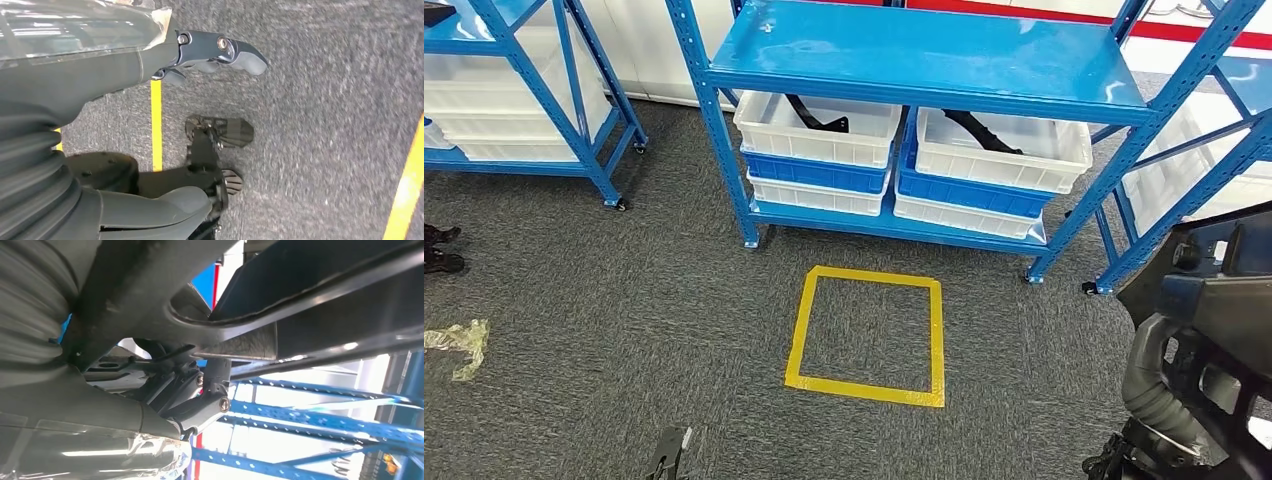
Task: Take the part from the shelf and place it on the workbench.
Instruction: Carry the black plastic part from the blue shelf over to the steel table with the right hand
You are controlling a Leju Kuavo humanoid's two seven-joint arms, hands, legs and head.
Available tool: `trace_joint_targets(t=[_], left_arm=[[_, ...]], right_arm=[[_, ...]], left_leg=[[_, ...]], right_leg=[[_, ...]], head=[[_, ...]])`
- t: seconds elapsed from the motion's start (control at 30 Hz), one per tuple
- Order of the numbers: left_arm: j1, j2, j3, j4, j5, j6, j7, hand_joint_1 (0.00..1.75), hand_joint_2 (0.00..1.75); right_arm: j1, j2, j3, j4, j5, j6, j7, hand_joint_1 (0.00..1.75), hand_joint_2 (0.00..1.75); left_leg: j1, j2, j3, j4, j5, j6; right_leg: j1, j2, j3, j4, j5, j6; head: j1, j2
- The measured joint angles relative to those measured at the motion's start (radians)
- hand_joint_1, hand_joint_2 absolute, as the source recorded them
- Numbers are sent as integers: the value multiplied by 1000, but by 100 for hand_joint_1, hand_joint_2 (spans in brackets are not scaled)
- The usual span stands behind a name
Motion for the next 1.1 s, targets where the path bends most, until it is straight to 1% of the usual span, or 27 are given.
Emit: trace_joint_targets(t=[0.07, 0.1, 0.13, 0.17, 0.2, 0.23, 0.27, 0.3, 0.33, 0.37, 0.47, 0.53, 0.57, 0.6, 0.67, 0.7, 0.73, 0.77, 0.83, 0.87, 0.9, 0.93, 0.97, 1.0, 1.03, 1.07, 1.1], left_arm=[[2, -3, 2, -12, -6, 6, 0, 0, 175], [3, -5, 3, -17, -8, 9, 0, 0, 175], [3, -6, 3, -21, -9, 11, 0, 0, 175], [3, -8, 3, -26, -13, 13, 1, 0, 175], [3, -9, 4, -31, -20, 16, 3, 0, 175], [3, -10, 6, -37, -32, 20, 7, 0, 175], [3, -12, 10, -44, -49, 23, 13, 0, 175], [3, -14, 16, -49, -71, 24, 20, 0, 175], [3, -16, 25, -53, -96, 24, 28, 0, 175], [3, -18, 35, -56, -122, 22, 35, 0, 175], [-2, -26, 74, -59, -189, 9, 50, 0, 175], [-7, -32, 100, -62, -213, 3, 53, 0, 175], [-10, -35, 111, -63, -223, 0, 54, 0, 175], [-12, -38, 121, -64, -234, -4, 57, 0, 175], [-14, -47, 142, -64, -262, -14, 65, 0, 175], [-12, -52, 152, -64, -276, -21, 70, 0, 175], [-10, -57, 162, -64, -287, -29, 75, 0, 175], [-9, -61, 172, -64, -296, -38, 80, 0, 175], [-8, -65, 191, -63, -306, -55, 89, 0, 175], [-8, -64, 200, -63, -309, -60, 91, 0, 175], [-8, -63, 207, -63, -311, -62, 92, 0, 175], [-8, -62, 213, -63, -312, -64, 92, 0, 175], [-7, -62, 218, -63, -313, -65, 92, 0, 175], [-6, -62, 223, -61, -316, -69, 95, 0, 175], [-4, -61, 227, -59, -320, -76, 101, 0, 175], [-3, -60, 231, -57, -329, -86, 109, 0, 175], [-4, -59, 234, -54, -344, -96, 118, 0, 175]], right_arm=[[5, 0, -5, -1, 0, -2, 1, 175, 175], [8, 1, -8, -1, 0, -3, 2, 175, 175], [10, 1, -12, -2, 0, -3, 2, 175, 175], [10, 1, -14, -3, 2, -4, 3, 175, 175], [11, 1, -16, -5, 6, -7, 3, 175, 175], [11, 2, -17, -7, 15, -11, 2, 175, 175], [13, 2, -18, -9, 29, -17, 2, 175, 175], [17, 2, -20, -11, 45, -24, 2, 175, 175], [20, 3, -21, -13, 62, -31, 1, 175, 175], [24, 3, -22, -15, 77, -37, 1, 175, 175], [30, 5, -25, -22, 110, -46, 1, 175, 175], [34, 7, -26, -30, 120, -48, 1, 175, 175], [35, 8, -27, -34, 123, -49, 1, 175, 175], [36, 8, -28, -36, 126, -50, 2, 175, 175], [36, 8, -29, -36, 129, -52, 4, 175, 175], [38, 7, -30, -36, 129, -52, 6, 175, 175], [39, 7, -31, -36, 130, -51, 7, 175, 175], [39, 7, -31, -36, 129, -49, 8, 175, 175], [38, 7, -31, -34, 129, -43, 10, 175, 175], [37, 8, -30, -33, 129, -41, 10, 175, 175], [36, 8, -31, -31, 128, -39, 11, 175, 175], [36, 7, -31, -30, 128, -38, 11, 175, 175], [36, 7, -32, -30, 127, -38, 11, 175, 175], [34, 7, -33, -30, 127, -37, 12, 175, 175], [33, 8, -34, -29, 126, -36, 12, 175, 175], [31, 8, -34, -29, 126, -33, 11, 175, 175], [30, 8, -34, -29, 126, -30, 11, 175, 175]], left_leg=[[0, 10, -4, 0, 3, 2], [0, 14, -5, 0, 4, 1], [1, 18, -6, 1, 5, -1], [3, 20, -6, 2, 7, -3], [3, 22, -6, 4, 8, -7], [2, 22, -7, 7, 9, -12], [0, 23, -9, 9, 10, -18], [-2, 22, -11, 12, 8, -22], [-3, 22, -13, 12, 9, -20], [-2, 21, -16, 13, 11, -15], [-5, 20, -18, 5, 24, -2], [-2, 18, 12, -60, 56, 9], [1, 17, 30, -100, 77, 15], [9, 15, 45, -132, 95, 16], [17, 8, 44, -149, 112, 4], [23, 2, 36, -147, 115, -5], [29, -5, 25, -141, 117, -15], [38, -14, 12, -131, 118, -28], [58, -34, -21, -92, 112, -60], [66, -43, -39, -65, 105, -78], [70, -51, -56, -42, 99, -92], [70, -56, -67, -28, 95, -102], [71, -60, -75, -21, 94, -108], [72, -62, -79, -22, 97, -111], [72, -55, -84, -16, 92, -110], [70, -41, -97, 8, 74, -107], [67, -23, -119, 56, 42, -100]], right_leg=[[-3, -6, -61, 132, -43, 2], [-5, -7, -73, 158, -46, 9], [-8, -8, -65, 142, -33, 20], [-11, -11, -34, 84, -7, 32], [-15, -15, 7, 4, 22, 43], [-16, -17, 40, -65, 46, 48], [-16, -19, 62, -113, 62, 46], [-17, -19, 72, -135, 68, 40], [-16, -17, 71, -137, 71, 32], [-21, -16, 72, -138, 74, 27], [-31, -18, 73, -147, 87, 32], [-22, -21, 78, -159, 92, 31], [-17, -22, 74, -150, 83, 29], [-14, -22, 60, -118, 64, 24], [-20, -20, 8, -9, 11, 24], [-25, -20, -15, 37, -6, 30], [-32, -20, -25, 56, -10, 41], [-40, -20, -15, 37, 1, 57], [-57, -8, 41, -65, 41, 97], [-64, 7, 60, -102, 53, 105], [-68, 19, 65, -112, 55, 100], [-67, 28, 55, -95, 48, 84], [-68, 26, 48, -85, 46, 65], [-65, 16, 40, -72, 45, 50], [-62, 7, 35, -65, 46, 39], [-57, -2, 29, -62, 49, 32], [-51, -10, 24, -61, 53, 25]], head=[[2, 0], [2, 0], [2, 0], [2, 0], [2, 0], [3, 0], [2, 0], [2, 0], [1, 0], [0, 0], [-3, 0], [-11, 0], [-13, 0], [-14, 0], [-12, 0], [-12, 0], [-11, 0], [-11, 0], [-10, 0], [-2, 0], [3, 0], [3, 0], [2, 0], [-8, 0], [-17, 0], [-23, 0], [-28, 0]])
